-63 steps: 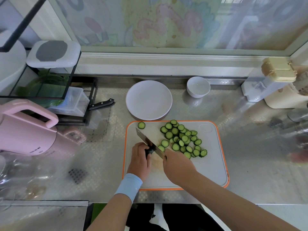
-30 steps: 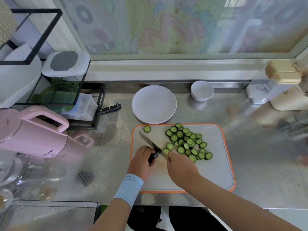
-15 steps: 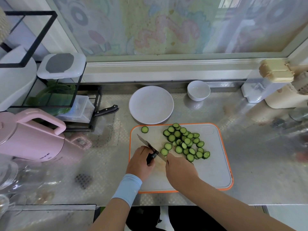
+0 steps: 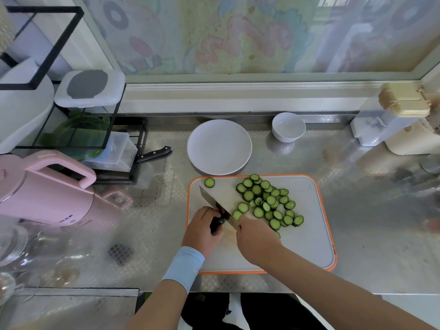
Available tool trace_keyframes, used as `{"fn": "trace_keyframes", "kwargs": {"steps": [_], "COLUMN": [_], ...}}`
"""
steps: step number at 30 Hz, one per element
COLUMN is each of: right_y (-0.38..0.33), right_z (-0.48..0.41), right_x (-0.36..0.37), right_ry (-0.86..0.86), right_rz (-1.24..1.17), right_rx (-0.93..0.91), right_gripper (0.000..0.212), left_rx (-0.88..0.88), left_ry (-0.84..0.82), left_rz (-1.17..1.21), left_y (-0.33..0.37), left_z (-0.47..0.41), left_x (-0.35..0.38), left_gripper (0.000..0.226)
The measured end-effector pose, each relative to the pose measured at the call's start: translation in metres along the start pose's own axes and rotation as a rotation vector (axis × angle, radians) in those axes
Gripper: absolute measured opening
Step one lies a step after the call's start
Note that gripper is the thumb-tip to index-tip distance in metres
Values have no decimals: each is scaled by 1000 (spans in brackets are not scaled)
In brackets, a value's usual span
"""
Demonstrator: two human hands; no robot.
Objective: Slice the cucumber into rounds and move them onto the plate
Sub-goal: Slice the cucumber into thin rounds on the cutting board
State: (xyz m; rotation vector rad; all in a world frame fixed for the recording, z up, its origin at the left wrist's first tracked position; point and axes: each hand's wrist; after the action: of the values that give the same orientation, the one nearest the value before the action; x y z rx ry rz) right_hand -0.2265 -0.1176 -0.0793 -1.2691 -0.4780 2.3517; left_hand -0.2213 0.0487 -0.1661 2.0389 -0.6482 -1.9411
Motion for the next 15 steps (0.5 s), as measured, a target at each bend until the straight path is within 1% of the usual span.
{"fn": "trace_keyframes", "kwargs": {"steps": [4, 9, 13, 15], "right_y": [2, 7, 9, 8], "right_z": [-12, -18, -17, -16], "right_x": [8, 27, 25, 21], "right_ry": [-22, 12, 9, 5], "right_rz": [-3, -68, -95, -99], "right_rx": [5, -5, -21, -35], "right_gripper": [8, 11, 14, 16], "left_rx": [1, 8, 60, 55], "left_ry": [-4, 1, -5, -9], "left_rz": [-6, -7, -37, -44], "left_y": [1, 3, 1, 1], "left_z": [0, 4, 7, 8], "left_x": [-1, -2, -2, -2], "left_gripper": [20, 17, 23, 24]}}
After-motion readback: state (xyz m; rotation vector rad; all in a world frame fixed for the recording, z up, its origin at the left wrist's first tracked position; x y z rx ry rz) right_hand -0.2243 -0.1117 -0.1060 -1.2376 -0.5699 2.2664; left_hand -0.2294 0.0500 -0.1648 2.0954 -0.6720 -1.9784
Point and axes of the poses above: each hand's wrist, its own z-axis away from the middle knuckle, its own x-axis out of the palm, y = z × x, and after that the axes turned 14 degrees about -z, right-handed
